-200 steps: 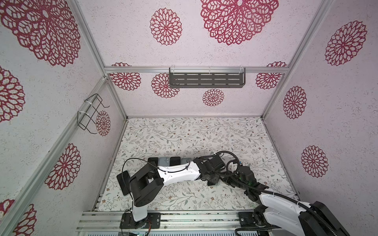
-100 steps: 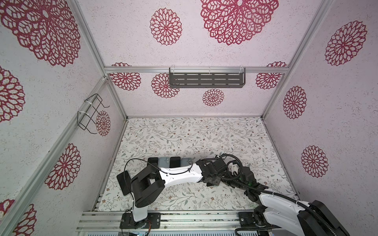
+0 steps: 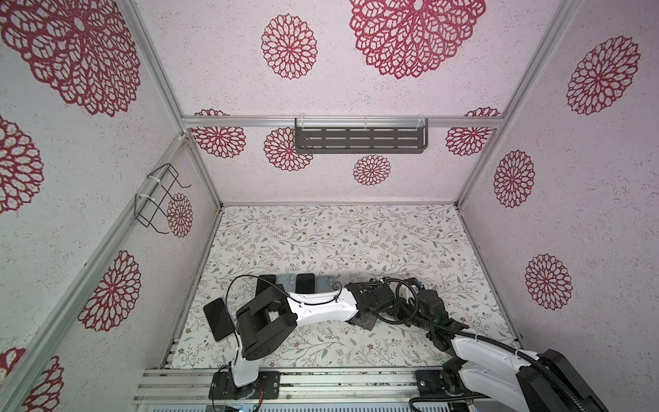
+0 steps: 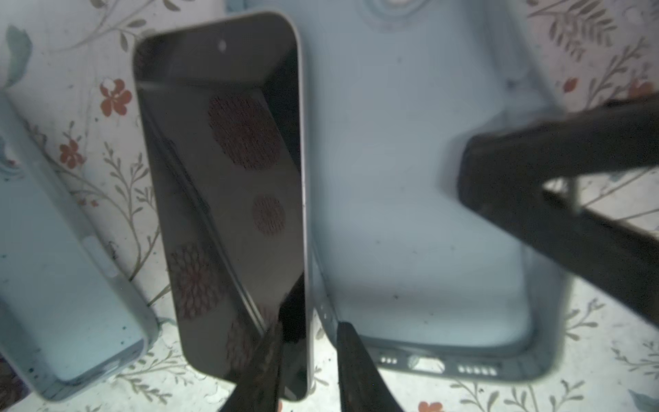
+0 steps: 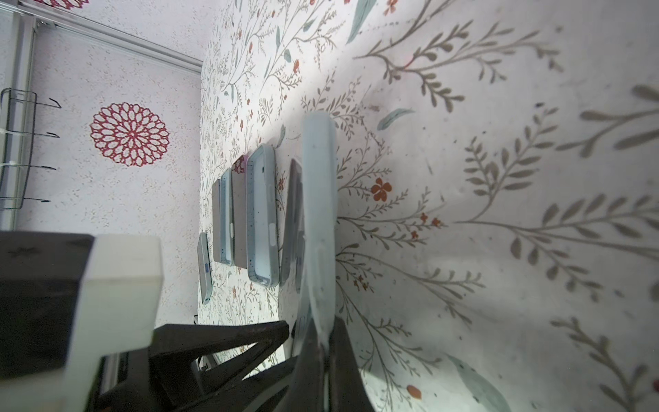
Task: Take the phone out of the phone case
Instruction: 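Open both grippers and lift them off the placed black phone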
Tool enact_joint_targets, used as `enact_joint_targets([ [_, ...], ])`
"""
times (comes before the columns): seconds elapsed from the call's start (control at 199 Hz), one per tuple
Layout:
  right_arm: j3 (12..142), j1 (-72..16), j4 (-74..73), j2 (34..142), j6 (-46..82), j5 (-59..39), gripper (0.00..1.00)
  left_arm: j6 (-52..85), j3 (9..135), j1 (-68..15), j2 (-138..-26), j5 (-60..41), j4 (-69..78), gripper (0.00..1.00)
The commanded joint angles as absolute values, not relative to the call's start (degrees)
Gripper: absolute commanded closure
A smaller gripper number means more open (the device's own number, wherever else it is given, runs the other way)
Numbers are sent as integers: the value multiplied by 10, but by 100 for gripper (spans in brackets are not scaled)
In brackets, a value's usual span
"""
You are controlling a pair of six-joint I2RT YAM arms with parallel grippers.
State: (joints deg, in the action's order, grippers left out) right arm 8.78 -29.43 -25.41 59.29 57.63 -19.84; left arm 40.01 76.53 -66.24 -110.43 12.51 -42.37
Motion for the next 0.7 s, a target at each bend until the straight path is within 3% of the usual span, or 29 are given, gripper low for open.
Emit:
enact_joint_targets([
  [0.0,99,-290,-281,595,568,-210,100,393,763,-661,-1103,139,-427,68],
  [0.341,122,-267,-152,568,513,-195,100,400,765,-636,-1108,153,-394,57],
  [0.698,154,-263,-52,547,477,-156,100,408,762,-598,-1095,131,-336,53],
])
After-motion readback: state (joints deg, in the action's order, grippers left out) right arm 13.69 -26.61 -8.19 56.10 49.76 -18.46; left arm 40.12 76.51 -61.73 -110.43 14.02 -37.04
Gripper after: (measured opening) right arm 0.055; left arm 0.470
